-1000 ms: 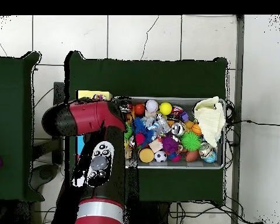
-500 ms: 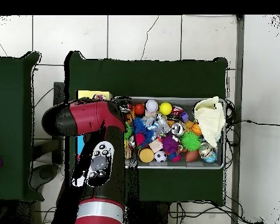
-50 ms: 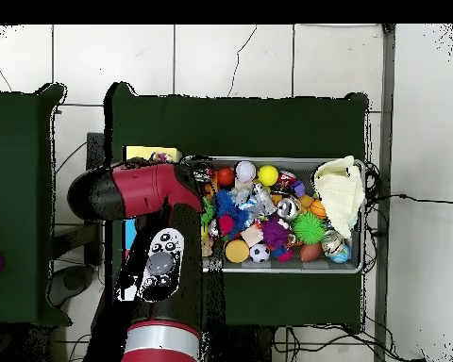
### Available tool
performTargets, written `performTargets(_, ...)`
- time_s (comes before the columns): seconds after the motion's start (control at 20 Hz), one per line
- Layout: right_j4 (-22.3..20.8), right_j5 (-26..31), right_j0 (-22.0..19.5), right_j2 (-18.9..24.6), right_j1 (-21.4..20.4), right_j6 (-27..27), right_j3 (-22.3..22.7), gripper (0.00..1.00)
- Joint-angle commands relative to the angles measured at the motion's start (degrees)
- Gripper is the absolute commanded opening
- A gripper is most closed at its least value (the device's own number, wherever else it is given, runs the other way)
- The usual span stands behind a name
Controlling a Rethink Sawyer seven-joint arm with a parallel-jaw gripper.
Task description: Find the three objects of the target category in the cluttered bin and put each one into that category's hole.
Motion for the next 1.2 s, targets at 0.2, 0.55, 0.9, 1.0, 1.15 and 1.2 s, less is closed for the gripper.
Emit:
performTargets(0.2, -1.0, 11.2, -0.9, 5.1, 3.7, 2.0, 7.3, 0.00)
performTargets(0.55, -0.5, 12.0, -1.5, 5.7, 2.8, 1.6, 7.5, 0.00)
performTargets(0.9, -0.8, 11.0, -1.9, 6.2, 2.8, 1.3, 7.7, 0.00)
performTargets(1.0, -1.0, 10.5, -1.7, 5.9, 3.0, 1.7, 7.5, 0.00)
performTargets(1.15, -1.2, 9.9, -1.3, 5.2, 3.2, 2.3, 7.1, 0.00)
performTargets(1.2, -1.4, 9.5, -1.0, 4.8, 3.2, 2.7, 6.9, 0.00)
